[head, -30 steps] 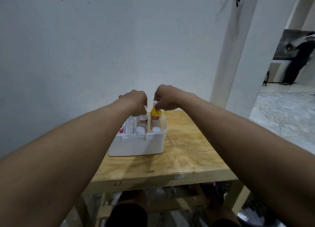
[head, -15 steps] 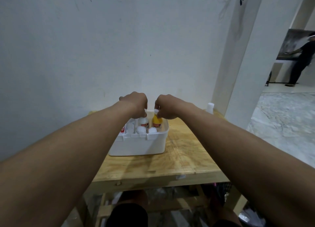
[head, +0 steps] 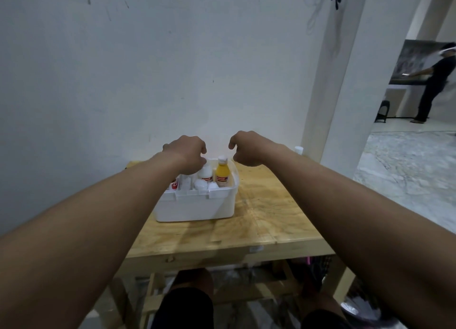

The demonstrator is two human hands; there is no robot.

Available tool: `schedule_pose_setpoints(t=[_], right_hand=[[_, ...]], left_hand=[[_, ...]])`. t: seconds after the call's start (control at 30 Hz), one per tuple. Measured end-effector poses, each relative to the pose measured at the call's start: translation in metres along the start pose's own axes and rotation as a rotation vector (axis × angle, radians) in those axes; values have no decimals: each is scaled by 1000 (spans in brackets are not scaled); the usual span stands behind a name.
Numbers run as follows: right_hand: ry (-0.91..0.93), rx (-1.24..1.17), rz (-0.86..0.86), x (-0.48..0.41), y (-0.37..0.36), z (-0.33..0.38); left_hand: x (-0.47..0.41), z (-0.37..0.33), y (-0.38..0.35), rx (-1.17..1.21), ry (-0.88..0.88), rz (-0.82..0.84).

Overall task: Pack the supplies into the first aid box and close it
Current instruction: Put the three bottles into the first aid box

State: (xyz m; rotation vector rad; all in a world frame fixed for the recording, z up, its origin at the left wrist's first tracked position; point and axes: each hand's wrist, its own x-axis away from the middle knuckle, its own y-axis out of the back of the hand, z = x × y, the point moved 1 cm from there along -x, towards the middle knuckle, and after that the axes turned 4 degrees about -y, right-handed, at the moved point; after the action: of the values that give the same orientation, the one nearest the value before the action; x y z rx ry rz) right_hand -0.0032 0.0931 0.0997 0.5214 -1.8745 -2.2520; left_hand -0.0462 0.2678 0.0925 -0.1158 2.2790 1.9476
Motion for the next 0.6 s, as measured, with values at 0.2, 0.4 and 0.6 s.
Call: schedule_pose_setpoints(t=[0.2, 0.4, 0.6], right_hand=[[-61, 16, -49, 17, 14, -28], [-174, 81, -75, 24, 12, -62], [-287, 122, -60, 20, 0, -96]], left_hand=[[39, -4, 0, 33, -30, -136], [84, -9, -29, -1, -65, -350], [107, -2, -62, -74, -28, -407]])
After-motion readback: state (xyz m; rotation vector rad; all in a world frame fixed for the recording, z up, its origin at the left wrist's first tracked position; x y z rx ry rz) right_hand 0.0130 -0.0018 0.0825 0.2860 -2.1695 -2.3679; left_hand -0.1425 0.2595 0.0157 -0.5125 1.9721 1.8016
